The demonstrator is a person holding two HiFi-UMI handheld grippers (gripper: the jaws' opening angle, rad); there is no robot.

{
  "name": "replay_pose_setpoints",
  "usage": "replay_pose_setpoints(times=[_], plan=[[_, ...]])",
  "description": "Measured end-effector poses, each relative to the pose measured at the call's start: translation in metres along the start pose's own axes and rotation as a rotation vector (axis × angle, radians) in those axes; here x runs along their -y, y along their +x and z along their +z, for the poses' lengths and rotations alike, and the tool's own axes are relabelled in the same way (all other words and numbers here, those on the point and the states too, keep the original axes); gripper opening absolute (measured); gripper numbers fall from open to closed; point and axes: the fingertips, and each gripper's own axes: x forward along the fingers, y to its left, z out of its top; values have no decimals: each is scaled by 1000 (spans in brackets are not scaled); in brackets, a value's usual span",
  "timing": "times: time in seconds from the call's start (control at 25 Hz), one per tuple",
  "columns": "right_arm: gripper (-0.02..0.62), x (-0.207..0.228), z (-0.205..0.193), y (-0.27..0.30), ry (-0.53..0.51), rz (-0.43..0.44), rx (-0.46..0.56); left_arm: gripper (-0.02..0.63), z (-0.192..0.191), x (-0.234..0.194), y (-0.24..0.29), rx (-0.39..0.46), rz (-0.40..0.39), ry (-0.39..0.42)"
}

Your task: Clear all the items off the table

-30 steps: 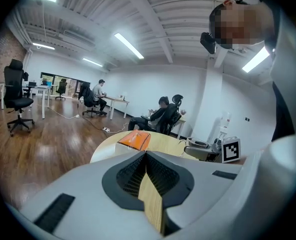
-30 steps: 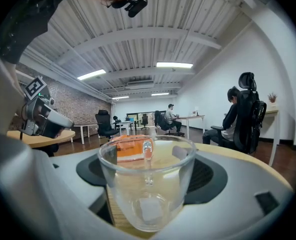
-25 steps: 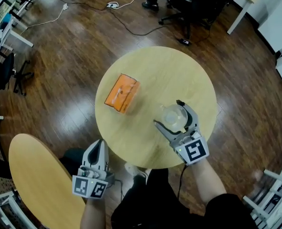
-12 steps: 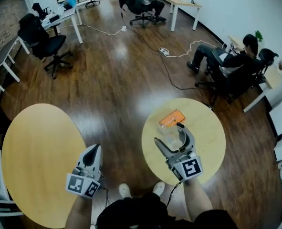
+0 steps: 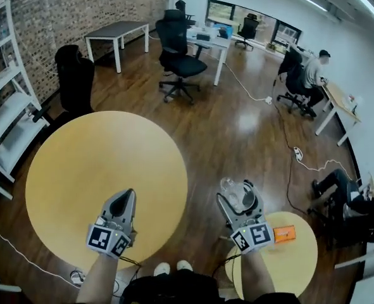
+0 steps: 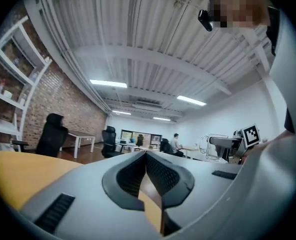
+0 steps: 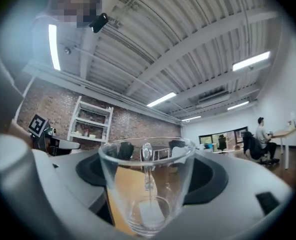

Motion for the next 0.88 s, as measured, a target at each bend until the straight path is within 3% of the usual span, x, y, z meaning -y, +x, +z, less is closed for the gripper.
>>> replay_pose_setpoints(times=[0.2,0.56,0.72,0.88], plan=[[420,-50,0,87,9,272,7,4,23,-54,-50,46,270,53],[420,-179,-24,172,54,706,-3,4,37,-89,-181,78,717,127],[420,-250,-36,185,75,851,-16,4,44,-100,-238,102,870,151],[420,-321,-46,190,74,960,-30,4,46,-119,-287,111,951,156]])
